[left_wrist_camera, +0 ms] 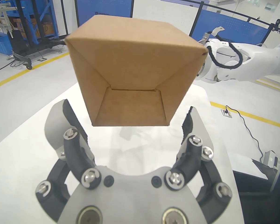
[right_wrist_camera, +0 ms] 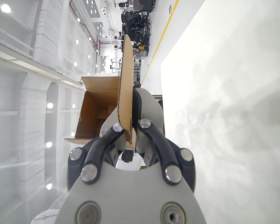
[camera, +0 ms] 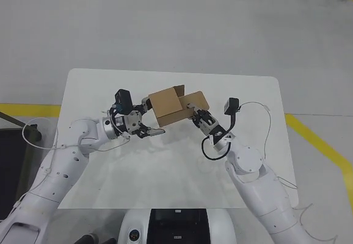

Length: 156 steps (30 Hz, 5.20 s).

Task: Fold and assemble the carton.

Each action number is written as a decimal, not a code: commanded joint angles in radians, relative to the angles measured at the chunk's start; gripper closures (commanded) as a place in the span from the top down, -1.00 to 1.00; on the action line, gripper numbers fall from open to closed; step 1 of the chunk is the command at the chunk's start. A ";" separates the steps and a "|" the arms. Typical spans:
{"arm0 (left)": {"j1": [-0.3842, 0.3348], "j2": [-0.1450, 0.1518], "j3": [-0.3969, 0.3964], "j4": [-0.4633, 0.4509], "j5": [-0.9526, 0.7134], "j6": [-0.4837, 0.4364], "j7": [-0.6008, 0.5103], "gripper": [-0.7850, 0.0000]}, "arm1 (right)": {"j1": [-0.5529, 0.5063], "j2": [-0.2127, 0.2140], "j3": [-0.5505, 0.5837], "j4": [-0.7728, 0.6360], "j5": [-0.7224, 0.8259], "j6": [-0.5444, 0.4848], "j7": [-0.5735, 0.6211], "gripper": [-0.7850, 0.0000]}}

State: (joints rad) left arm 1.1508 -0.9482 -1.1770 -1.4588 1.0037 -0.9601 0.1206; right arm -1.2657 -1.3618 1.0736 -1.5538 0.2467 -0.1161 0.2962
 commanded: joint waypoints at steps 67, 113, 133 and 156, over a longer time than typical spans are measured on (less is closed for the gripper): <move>0.048 -0.005 0.010 -0.035 -0.021 -0.052 -0.076 -0.09 | 0.237 0.068 0.189 0.253 0.087 -0.131 0.802 -1.00; 0.004 0.040 0.143 -0.064 -0.041 -0.052 -0.069 -0.20 | 0.357 0.046 -0.090 0.292 0.171 -0.058 0.940 -1.00; 0.007 0.050 0.141 -0.064 -0.032 -0.052 -0.051 -0.20 | 0.403 0.032 -0.137 0.350 0.176 -0.081 0.908 -1.00; 0.015 0.049 0.090 -0.022 -0.024 -0.052 -0.001 -0.22 | 0.133 0.151 0.258 0.039 0.067 0.132 0.755 -0.24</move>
State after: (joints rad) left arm 1.1655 -0.8982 -1.0847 -1.4817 0.9785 -1.0116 0.1175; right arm -1.1207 -1.2148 1.3163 -1.5041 0.3252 0.0051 1.0598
